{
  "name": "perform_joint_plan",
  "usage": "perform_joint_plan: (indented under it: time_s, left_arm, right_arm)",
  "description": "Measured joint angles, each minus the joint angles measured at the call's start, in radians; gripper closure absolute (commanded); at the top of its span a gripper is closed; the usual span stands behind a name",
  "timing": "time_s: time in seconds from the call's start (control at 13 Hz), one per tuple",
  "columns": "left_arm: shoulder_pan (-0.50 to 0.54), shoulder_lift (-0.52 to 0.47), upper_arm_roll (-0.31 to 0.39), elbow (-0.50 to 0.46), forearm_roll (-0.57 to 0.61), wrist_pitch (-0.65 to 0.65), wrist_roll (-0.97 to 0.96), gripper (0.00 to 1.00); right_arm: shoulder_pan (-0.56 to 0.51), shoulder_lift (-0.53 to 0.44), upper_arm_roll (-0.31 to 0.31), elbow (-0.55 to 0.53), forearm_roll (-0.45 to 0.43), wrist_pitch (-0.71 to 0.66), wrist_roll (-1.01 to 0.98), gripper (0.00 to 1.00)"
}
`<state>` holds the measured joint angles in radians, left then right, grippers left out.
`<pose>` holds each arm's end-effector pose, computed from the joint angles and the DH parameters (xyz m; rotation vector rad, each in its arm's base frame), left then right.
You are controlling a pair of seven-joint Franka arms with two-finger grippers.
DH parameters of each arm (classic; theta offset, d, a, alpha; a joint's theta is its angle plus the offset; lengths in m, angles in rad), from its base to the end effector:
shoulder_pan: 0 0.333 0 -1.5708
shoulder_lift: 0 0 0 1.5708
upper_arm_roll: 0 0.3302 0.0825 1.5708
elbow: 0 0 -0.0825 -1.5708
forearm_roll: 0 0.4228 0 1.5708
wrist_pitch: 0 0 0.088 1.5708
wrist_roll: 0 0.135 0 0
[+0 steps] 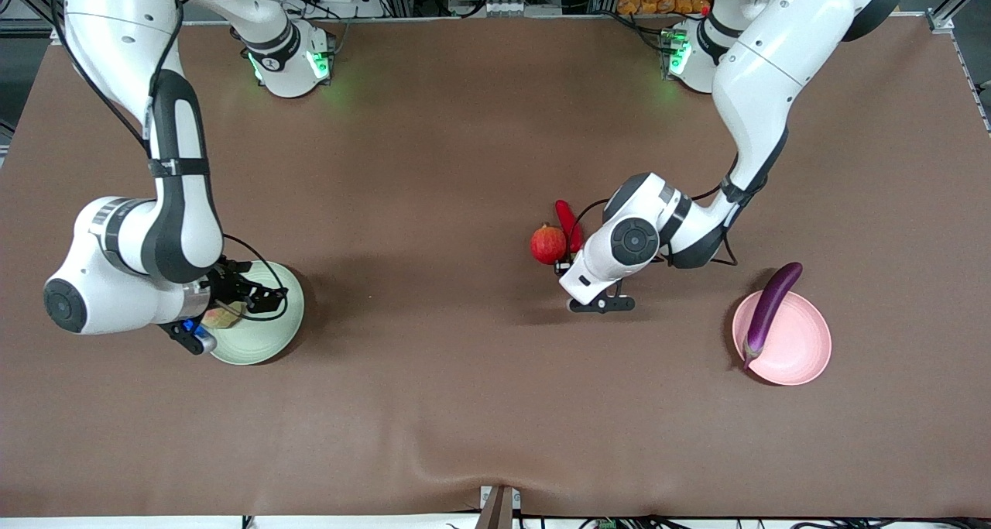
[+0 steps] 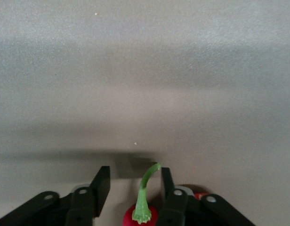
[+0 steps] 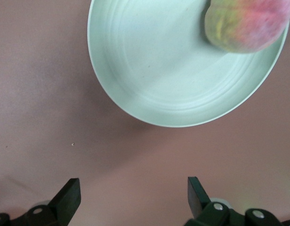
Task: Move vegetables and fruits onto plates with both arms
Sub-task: 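Grasp the red chili with the left gripper while the right gripper reaches the apple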
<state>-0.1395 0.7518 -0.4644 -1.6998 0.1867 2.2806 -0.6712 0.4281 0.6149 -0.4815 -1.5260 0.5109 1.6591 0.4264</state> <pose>0.5883 -0.3736 0.1420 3.0343 0.0522 -0.2658 0.6847 0.0645 0.2728 -2.8047 0.8847 0.6417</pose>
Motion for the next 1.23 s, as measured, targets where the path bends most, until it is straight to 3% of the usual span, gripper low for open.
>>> perform_joint_plan:
  time_s: [0.23,0.31,0.38,0.77,1.23]
  left_arm:
    - [-0.002,0.011,0.000,-0.001,0.000,0.001,0.000,0.62]
    - [-0.005,0.011,0.000,-0.001,0.000,0.002,0.000,0.84]
    - [-0.008,0.011,-0.001,-0.001,0.000,0.005,0.000,0.97]
    - [-0.019,0.011,-0.002,0.002,0.000,0.009,0.000,1.00]
    - [0.012,0.004,0.004,0.024,0.005,-0.003,0.002,1.00]
  right_arm:
    - [0.030,0.000,0.002,-0.001,0.003,0.000,0.046,0.00]
    - [0.036,0.000,0.002,-0.002,0.004,0.000,0.055,0.00]
    - [0.039,0.000,0.002,-0.003,0.004,0.000,0.058,0.00]
    - [0.080,0.000,0.006,-0.004,0.017,0.003,0.151,0.00]
    - [0.274,0.000,0.012,0.007,0.057,0.065,0.242,0.00]
